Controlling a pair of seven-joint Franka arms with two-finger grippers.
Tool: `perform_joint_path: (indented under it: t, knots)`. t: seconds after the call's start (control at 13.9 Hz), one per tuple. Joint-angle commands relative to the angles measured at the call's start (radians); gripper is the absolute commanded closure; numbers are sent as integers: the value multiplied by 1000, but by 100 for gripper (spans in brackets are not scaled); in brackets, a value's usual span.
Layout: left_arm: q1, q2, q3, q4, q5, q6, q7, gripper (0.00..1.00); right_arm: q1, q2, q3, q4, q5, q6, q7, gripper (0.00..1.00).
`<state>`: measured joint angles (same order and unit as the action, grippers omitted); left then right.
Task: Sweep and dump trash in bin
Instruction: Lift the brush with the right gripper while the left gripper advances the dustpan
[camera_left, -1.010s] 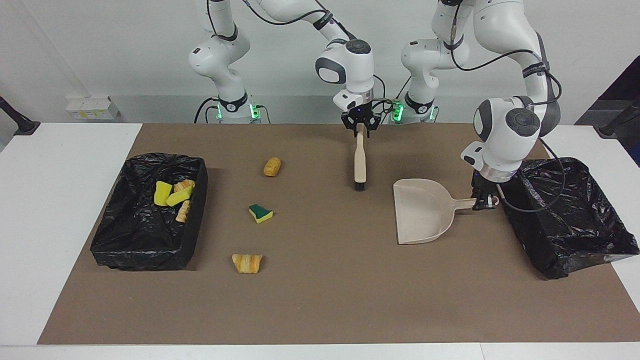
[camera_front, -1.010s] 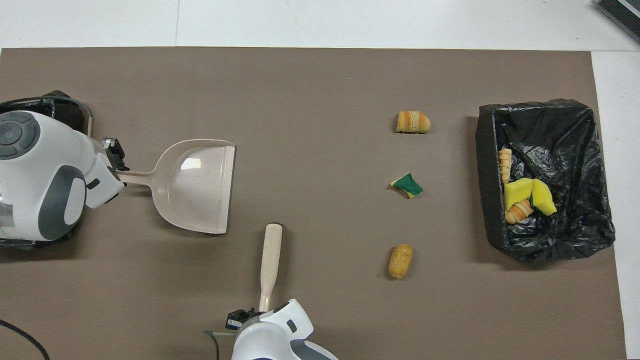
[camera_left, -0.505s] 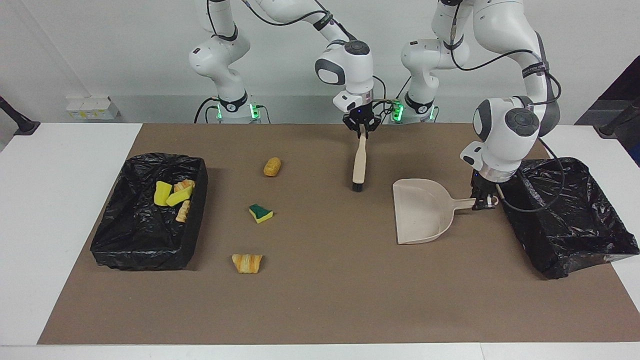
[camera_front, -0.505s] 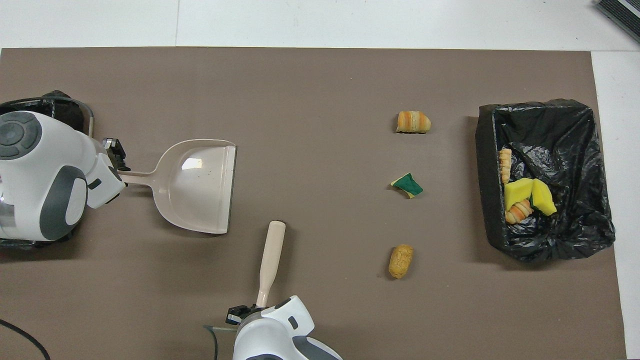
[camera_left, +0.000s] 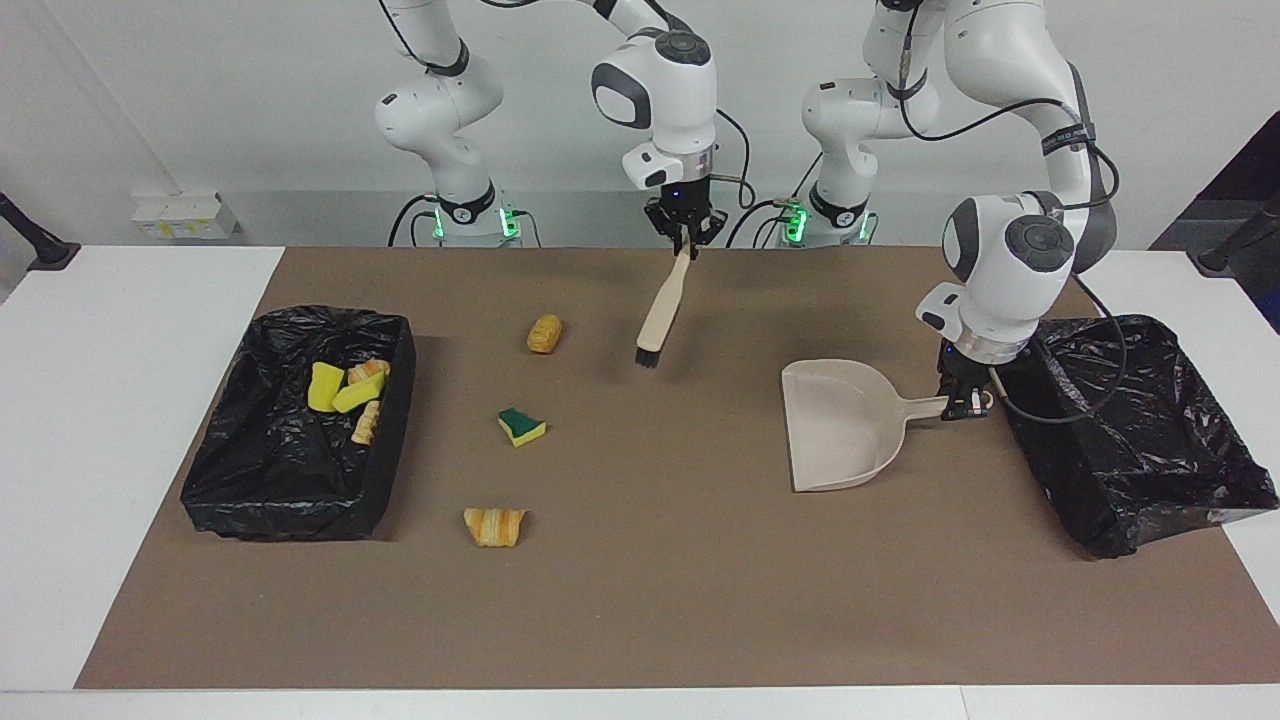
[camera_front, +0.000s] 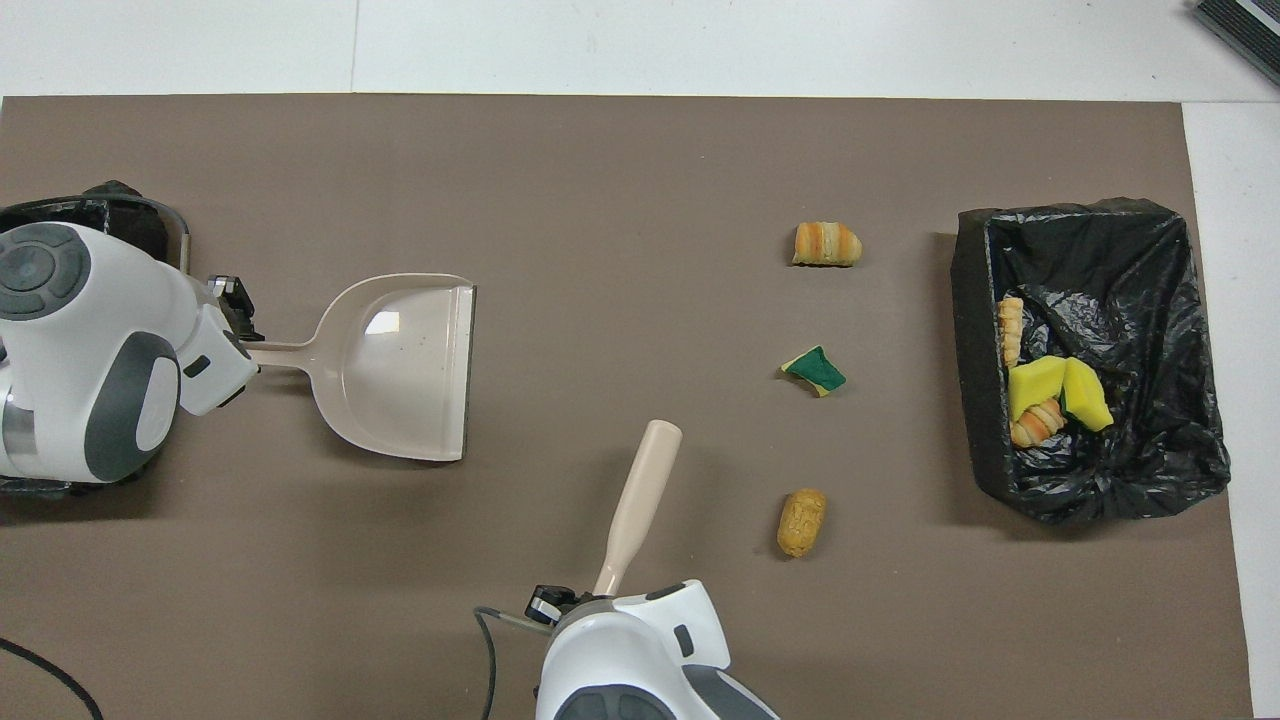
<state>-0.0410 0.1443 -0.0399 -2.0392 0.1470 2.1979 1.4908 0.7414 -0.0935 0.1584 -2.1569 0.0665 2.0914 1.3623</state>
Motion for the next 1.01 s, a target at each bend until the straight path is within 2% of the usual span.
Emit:
perform_joint_path:
  t: [0.0, 0.22, 0.36, 0.65, 0.94]
  knots:
    - [-51, -23, -9, -7, 20, -42, -127, 100, -19, -52, 6, -76, 29, -74, 89, 100]
    - [-57, -35, -92, -9, 20, -107, -278, 100, -86, -136, 6, -233, 33, -76, 265, 100]
    - [-59, -54, -153, -25, 20, -131, -395, 100, -128, -170, 7, -296, 48, -79, 326, 100]
    - [-66, -60, -219, -29, 20, -145, -503, 100, -163, -170, 7, -307, 52, -65, 321, 100]
    - [-86, -83, -288, -62, 20, -132, -635, 100, -249, -128, 7, -304, 156, 28, 216, 100]
